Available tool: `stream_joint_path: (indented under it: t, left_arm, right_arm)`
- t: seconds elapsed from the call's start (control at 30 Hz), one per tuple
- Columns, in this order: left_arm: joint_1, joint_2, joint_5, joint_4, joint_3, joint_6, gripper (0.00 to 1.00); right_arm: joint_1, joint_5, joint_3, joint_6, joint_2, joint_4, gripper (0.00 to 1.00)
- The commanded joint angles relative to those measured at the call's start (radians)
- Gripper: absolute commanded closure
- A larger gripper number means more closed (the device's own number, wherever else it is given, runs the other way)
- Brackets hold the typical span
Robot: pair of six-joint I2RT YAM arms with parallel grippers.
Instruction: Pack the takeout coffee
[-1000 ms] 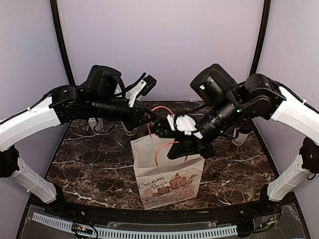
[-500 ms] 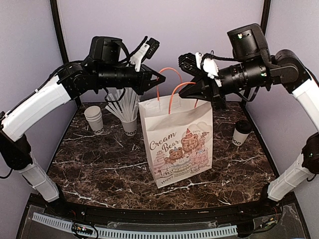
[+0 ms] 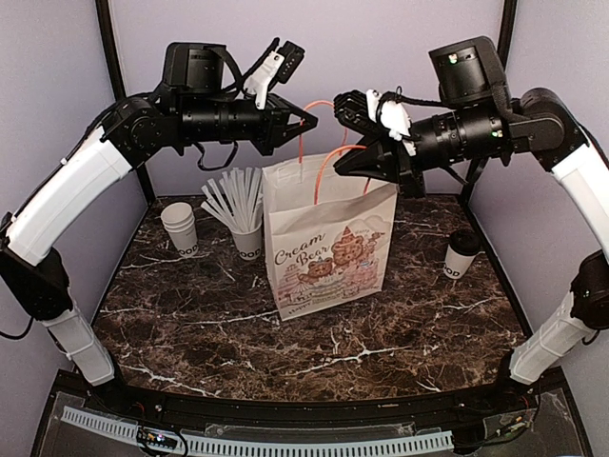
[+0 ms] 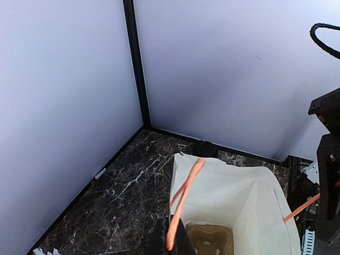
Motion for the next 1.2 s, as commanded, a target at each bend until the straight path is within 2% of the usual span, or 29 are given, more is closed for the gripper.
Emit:
stream_joint_path:
  t: [0.0,0.1,0.17,0.2,0.23,0.27,0.33,0.43,0.57,0.8,0.93,1.0,1.07,1.17]
  left_arm:
    - [0.004,0.007,-0.002,-0.012,-0.016,0.026,1.0]
    - [0.005,0.009,-0.005,-0.004,-0.07,0.03,0.99]
    - [0.004,0.011,-0.019,-0.008,-0.112,0.038,0.8]
    - [0.004,0.01,-0.025,-0.017,-0.126,0.047,0.6]
    - [0.005,0.008,-0.04,-0.022,-0.148,0.049,0.53]
    - [0.005,0.0,-0.058,-0.029,-0.166,0.045,0.38]
    - [0.004,-0.025,-0.083,-0.014,-0.198,0.036,0.23]
    - [0.004,-0.078,-0.104,0.063,-0.254,0.028,0.14]
    - [0.004,-0.106,-0.173,0.087,-0.29,0.013,0.13]
    - [0.004,-0.23,-0.17,0.115,-0.404,-0.004,0.13]
    - [0.004,-0.298,-0.214,0.136,-0.483,0.032,0.13]
    - [0.011,-0.284,-0.246,0.1,-0.487,0.058,0.12]
    - [0.039,-0.238,-0.218,0.031,-0.453,0.071,0.12]
    - [0.129,-0.144,-0.077,-0.149,-0.316,0.084,0.17]
  right_arm:
    - [-0.007,-0.012,-0.069,0.008,-0.011,0.06,1.0]
    - [-0.006,-0.007,-0.135,0.007,-0.021,0.081,1.0]
    - [-0.007,-0.011,-0.191,-0.037,-0.036,0.06,0.5]
    - [-0.007,-0.002,-0.218,-0.06,-0.048,0.043,0.32]
    - [-0.008,0.02,-0.244,-0.064,-0.066,0.037,0.09]
    - [-0.016,0.024,-0.264,-0.07,-0.086,0.035,0.02]
    - [-0.041,0.004,-0.245,-0.063,-0.112,0.02,0.01]
    - [-0.069,-0.048,-0.172,-0.052,-0.123,-0.02,0.01]
    - [-0.082,-0.06,-0.174,-0.041,-0.144,-0.026,0.01]
    - [-0.112,-0.049,-0.389,-0.015,-0.168,0.07,0.01]
    - [-0.114,-0.046,-0.44,0.008,-0.144,0.118,0.01]
    - [-0.114,-0.055,-0.434,0.021,-0.121,0.128,0.03]
    - [-0.114,-0.069,-0.419,0.028,-0.1,0.126,0.04]
    - [-0.128,-0.093,-0.417,0.038,-0.084,0.114,0.05]
